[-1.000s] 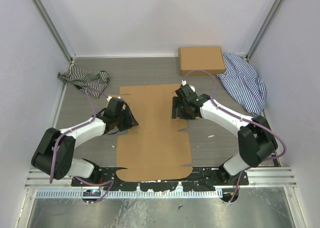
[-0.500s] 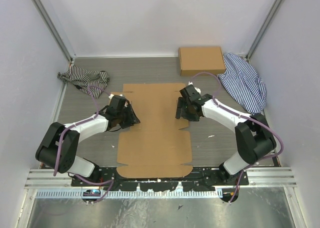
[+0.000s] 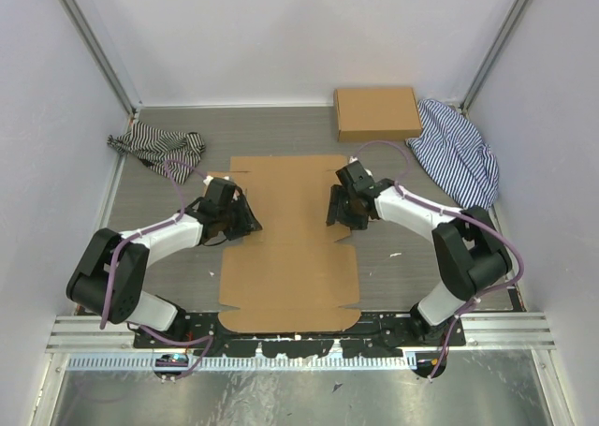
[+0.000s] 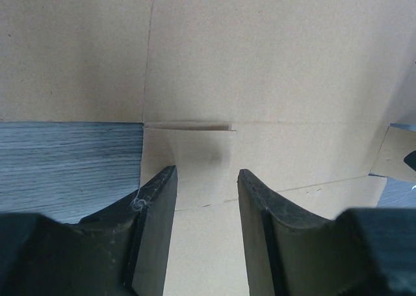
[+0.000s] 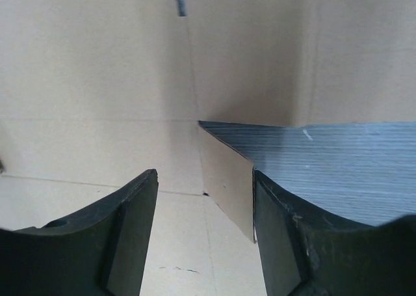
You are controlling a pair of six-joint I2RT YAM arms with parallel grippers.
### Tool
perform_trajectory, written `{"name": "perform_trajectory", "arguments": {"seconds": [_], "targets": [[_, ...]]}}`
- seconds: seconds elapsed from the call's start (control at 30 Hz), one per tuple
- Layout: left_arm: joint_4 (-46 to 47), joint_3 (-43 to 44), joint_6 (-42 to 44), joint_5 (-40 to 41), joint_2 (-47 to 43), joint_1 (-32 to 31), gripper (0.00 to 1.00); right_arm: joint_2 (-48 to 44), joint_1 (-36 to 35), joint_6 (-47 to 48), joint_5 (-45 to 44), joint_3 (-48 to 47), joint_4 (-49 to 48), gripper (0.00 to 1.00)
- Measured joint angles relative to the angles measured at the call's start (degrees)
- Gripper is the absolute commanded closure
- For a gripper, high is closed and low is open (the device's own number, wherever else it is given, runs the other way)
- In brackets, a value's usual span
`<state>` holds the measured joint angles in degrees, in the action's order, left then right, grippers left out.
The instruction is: Fold the paper box
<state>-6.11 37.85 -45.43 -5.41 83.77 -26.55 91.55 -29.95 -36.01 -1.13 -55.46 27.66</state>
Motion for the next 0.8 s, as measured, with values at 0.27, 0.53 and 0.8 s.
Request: {"name": "perform_trajectory", "arguments": {"seconds": [0.27, 0.53, 0.8], "targets": [[-0.07, 0.0, 0.0, 0.0, -0.04, 0.02, 0.5, 0.13, -3.02, 1.86, 3.76, -1.36, -2.14, 0.39], [-0.17, 0.0, 0.0, 0.0, -0.04, 0.0, 0.5, 6.88, -5.35, 2.67, 5.73, -5.4, -4.59, 0.41], [-0.61, 0.0, -0.02, 0.22, -0.09, 0.02, 0.53, 10.99, -5.31, 2.67, 6.12, -7.28, -5.62, 0.43]]}}
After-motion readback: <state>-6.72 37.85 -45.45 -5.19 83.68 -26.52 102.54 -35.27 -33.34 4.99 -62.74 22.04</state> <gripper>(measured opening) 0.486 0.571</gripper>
